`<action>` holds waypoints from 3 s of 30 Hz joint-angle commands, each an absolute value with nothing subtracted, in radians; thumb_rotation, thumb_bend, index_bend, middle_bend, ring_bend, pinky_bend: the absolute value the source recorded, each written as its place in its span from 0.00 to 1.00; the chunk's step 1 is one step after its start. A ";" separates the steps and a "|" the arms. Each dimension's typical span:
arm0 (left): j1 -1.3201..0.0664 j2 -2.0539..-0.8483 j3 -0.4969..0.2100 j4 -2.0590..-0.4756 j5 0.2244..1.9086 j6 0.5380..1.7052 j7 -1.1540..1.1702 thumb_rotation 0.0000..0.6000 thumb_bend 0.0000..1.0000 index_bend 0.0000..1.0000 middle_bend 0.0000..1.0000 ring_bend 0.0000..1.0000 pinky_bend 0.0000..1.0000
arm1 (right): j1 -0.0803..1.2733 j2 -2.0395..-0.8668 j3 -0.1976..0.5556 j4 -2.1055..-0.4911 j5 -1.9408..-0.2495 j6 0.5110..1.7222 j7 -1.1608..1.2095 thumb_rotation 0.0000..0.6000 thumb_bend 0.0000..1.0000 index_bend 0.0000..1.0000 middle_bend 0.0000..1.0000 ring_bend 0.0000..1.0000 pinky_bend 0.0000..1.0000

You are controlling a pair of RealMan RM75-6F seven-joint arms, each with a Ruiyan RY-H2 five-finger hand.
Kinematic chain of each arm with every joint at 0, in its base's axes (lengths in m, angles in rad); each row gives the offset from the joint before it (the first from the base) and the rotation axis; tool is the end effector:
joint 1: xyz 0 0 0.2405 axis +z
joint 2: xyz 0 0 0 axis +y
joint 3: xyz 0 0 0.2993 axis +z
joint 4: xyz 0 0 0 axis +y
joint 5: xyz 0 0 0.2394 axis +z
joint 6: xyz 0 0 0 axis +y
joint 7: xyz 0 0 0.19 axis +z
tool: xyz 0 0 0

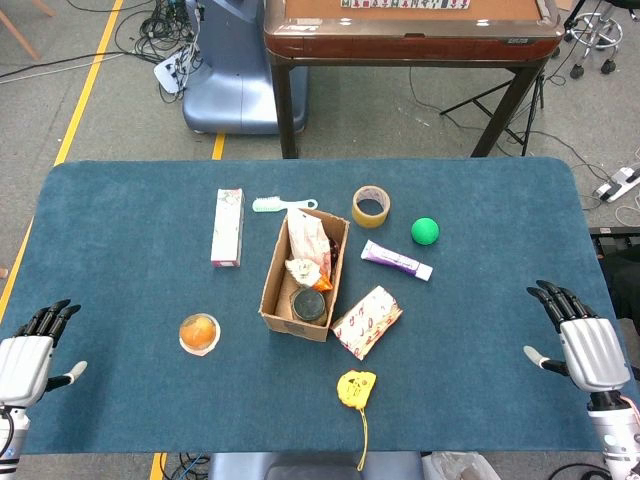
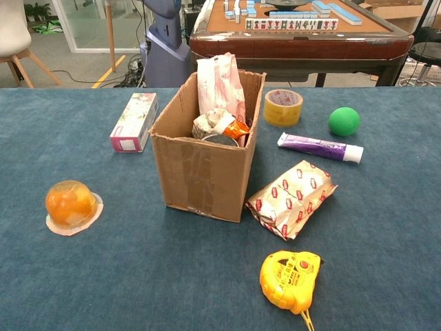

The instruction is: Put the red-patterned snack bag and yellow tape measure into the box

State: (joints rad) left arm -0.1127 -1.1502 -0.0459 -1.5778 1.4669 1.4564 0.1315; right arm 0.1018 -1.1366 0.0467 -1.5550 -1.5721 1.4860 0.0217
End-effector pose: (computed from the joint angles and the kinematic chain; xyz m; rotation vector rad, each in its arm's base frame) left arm -0.3675 0.2424 0.1396 -1.4313 -0.8214 -0.7908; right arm -0.3562 -0.2385 0.1445 1.4594 -0.8516 0.9403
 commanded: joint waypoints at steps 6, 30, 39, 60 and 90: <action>-0.103 -1.145 -0.046 -1.584 1.469 1.473 0.120 1.00 0.13 0.18 0.14 0.16 0.34 | 0.117 -1.144 0.044 -1.556 -1.582 1.467 0.004 1.00 0.00 0.18 0.15 0.16 0.42; -0.091 -1.132 -0.052 -1.588 1.473 1.499 0.098 1.00 0.13 0.18 0.15 0.16 0.34 | 0.356 -1.141 0.112 -1.614 -1.561 1.174 -0.197 1.00 0.00 0.17 0.12 0.08 0.27; -0.083 -1.133 -0.066 -1.577 1.474 1.528 0.084 1.00 0.13 0.18 0.15 0.16 0.34 | 0.489 -1.190 0.132 -1.603 -1.494 0.988 -0.283 1.00 0.00 0.14 0.10 0.06 0.25; -0.069 -1.116 -0.078 -1.598 1.454 1.544 0.092 1.00 0.13 0.18 0.16 0.16 0.34 | 0.686 -1.341 0.111 -1.507 -1.369 0.749 -0.391 1.00 0.00 0.14 0.10 0.06 0.23; -0.037 -1.064 -0.096 -1.658 1.385 1.560 0.141 1.00 0.13 0.19 0.17 0.17 0.34 | 0.815 -1.478 0.076 -1.376 -1.265 0.673 -0.429 1.00 0.00 0.14 0.22 0.10 0.23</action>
State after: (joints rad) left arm -0.0380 -1.0643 -0.0955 -1.6568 1.3858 1.5595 0.1401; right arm 0.8123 -1.4761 0.0781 -1.3784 -1.2661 0.6717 -0.4252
